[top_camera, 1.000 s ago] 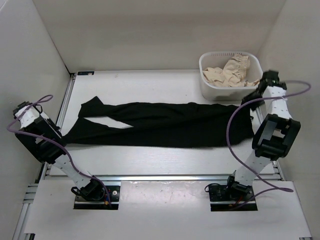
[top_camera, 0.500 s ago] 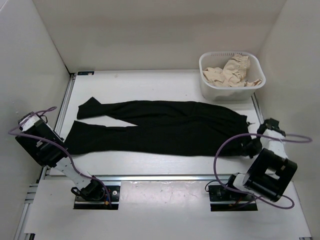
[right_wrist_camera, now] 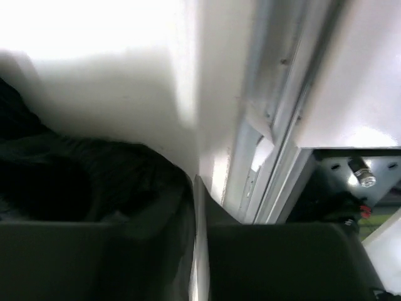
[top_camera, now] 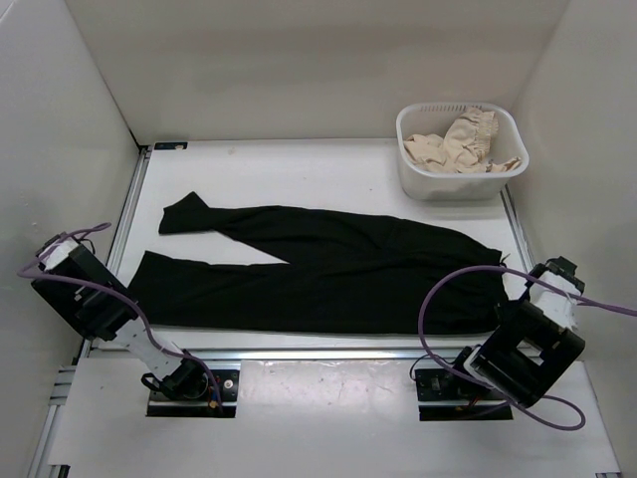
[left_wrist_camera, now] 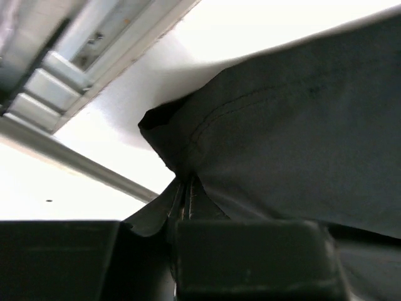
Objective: Fold and stack the trousers
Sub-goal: Flatten the trousers out
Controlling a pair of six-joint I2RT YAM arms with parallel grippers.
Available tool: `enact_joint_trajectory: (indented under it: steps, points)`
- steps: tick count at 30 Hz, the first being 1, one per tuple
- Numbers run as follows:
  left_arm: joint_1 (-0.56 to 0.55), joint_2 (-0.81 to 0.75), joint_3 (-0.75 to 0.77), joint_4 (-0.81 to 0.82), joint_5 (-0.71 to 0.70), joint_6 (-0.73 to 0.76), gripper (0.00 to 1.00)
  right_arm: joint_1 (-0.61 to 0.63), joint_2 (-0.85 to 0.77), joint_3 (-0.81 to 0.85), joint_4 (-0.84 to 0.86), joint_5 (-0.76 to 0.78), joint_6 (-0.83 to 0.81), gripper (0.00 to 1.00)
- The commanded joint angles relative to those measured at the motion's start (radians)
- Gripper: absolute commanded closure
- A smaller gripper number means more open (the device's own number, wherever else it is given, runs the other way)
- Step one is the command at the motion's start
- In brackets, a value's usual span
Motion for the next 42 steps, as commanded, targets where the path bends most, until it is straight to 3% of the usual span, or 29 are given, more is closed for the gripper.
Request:
enact_joint_trajectory:
  steps: [1,2,4,6,10,13,17,22,26,32,36,39,40,41,42]
  points:
    - [0.006,-0.091,-0.020,0.036,-0.050,0.004,0.86,-0.007,-0.032,0.046,-0.049,0.121,0.022,0.50]
    - [0.006,-0.091,-0.030,0.024,-0.064,0.004,0.74,-0.007,-0.032,0.031,-0.049,0.121,0.022,0.33]
    - [0.006,-0.079,-0.041,-0.004,-0.064,0.004,0.56,-0.007,-0.032,0.040,-0.040,0.094,0.012,0.17]
    - [0.006,-0.096,0.012,-0.033,0.003,0.004,0.31,-0.007,-0.032,0.073,-0.040,0.083,0.001,0.16]
    - [-0.067,-0.134,0.165,-0.090,0.063,0.004,0.17,0.111,-0.023,0.284,-0.066,0.128,-0.045,0.16]
    - [-0.150,-0.122,0.300,-0.119,0.098,0.004,0.16,0.215,-0.023,0.386,-0.030,0.172,-0.045,0.16]
    - [-0.283,0.013,0.472,-0.130,0.184,0.004,0.16,0.244,0.058,0.455,0.141,0.003,0.007,0.21]
    - [-0.374,0.372,0.882,-0.207,0.336,0.004,0.16,0.313,0.285,0.576,0.216,-0.046,0.028,0.21]
    - [-0.425,0.499,0.989,-0.168,0.304,0.004,0.11,0.344,0.440,0.682,0.207,-0.072,0.028,0.21]
    - [-0.491,0.579,0.959,-0.139,0.315,0.004,0.09,0.381,0.632,0.759,0.181,-0.085,0.058,0.21]
    - [-0.491,0.628,0.948,-0.130,0.300,0.004,0.16,0.410,0.756,0.794,0.140,-0.060,0.090,0.19]
    - [-0.491,0.651,0.948,-0.130,0.290,0.004,0.51,0.429,0.816,0.794,0.117,-0.029,0.099,0.28]
    - [-0.491,0.665,0.948,-0.130,0.290,0.004,0.65,0.429,0.828,0.808,0.117,-0.029,0.099,0.35]
    - [-0.491,0.665,0.960,-0.130,0.290,0.004,0.86,0.429,0.837,0.808,0.117,-0.017,0.099,0.46]
    - [-0.491,0.665,0.970,-0.130,0.281,0.004,0.86,0.429,0.837,0.808,0.107,-0.017,0.099,0.53]
